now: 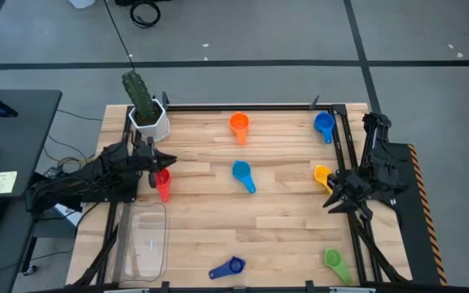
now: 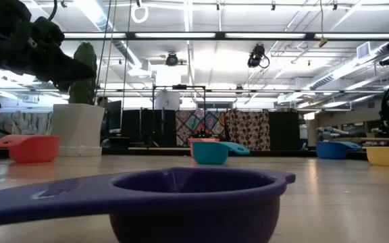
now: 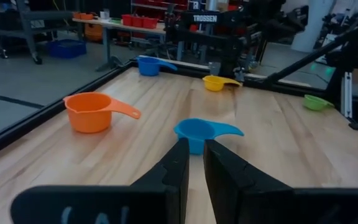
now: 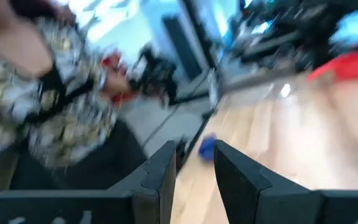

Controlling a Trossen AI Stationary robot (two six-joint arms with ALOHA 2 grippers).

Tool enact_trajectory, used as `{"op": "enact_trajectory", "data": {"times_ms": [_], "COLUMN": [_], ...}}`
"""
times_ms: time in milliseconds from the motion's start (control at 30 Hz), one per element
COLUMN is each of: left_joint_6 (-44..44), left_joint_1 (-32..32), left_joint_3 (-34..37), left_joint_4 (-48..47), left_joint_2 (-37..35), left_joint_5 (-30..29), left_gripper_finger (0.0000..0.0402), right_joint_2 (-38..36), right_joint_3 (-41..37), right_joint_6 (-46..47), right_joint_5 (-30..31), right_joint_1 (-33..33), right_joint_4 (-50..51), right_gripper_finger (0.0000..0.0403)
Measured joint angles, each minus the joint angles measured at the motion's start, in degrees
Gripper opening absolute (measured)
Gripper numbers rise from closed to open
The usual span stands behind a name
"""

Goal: Nest measuring cups in basket
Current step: Adjust the orange measuring cup

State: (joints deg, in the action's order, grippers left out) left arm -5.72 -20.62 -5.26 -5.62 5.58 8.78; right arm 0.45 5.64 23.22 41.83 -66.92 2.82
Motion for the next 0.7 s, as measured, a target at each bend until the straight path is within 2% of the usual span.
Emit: {"op": "enact_trajectory", "data": {"times_ms": [133,333,433,533,700], "left_joint_6": [-0.9,-1.0,0.1,0.4,0.6], "left_joint_1": [0.0,0.0,-0.1,-0.1,-0.1], "left_joint_3": [0.0,-0.9,-3.5,-6.9,-14.2], "left_joint_4": [1.1,2.3,1.1,-1.0,-7.4], "left_joint_2": [0.0,0.0,0.0,0.1,0.5], "left_joint_5": [-0.2,-0.2,-0.5,-3.2,-8.3], "left_gripper_finger": [0.0052,0.0052,0.0052,0.0052,0.0052], "right_joint_2": [0.0,0.0,0.0,0.0,0.0], "right_joint_3": [0.0,0.0,0.0,0.0,3.0], "right_joint_6": [0.5,0.2,-4.4,-9.5,-11.6], "right_joint_5": [7.8,10.0,11.7,13.2,18.1], "right_joint_1": [0.0,0.0,0.0,0.0,0.0], "right_joint_4": [-8.4,-18.5,-22.9,-26.4,-26.7], "right_gripper_finger": [0.0114,0.0114,0.0114,0.0114,0.0114]}}
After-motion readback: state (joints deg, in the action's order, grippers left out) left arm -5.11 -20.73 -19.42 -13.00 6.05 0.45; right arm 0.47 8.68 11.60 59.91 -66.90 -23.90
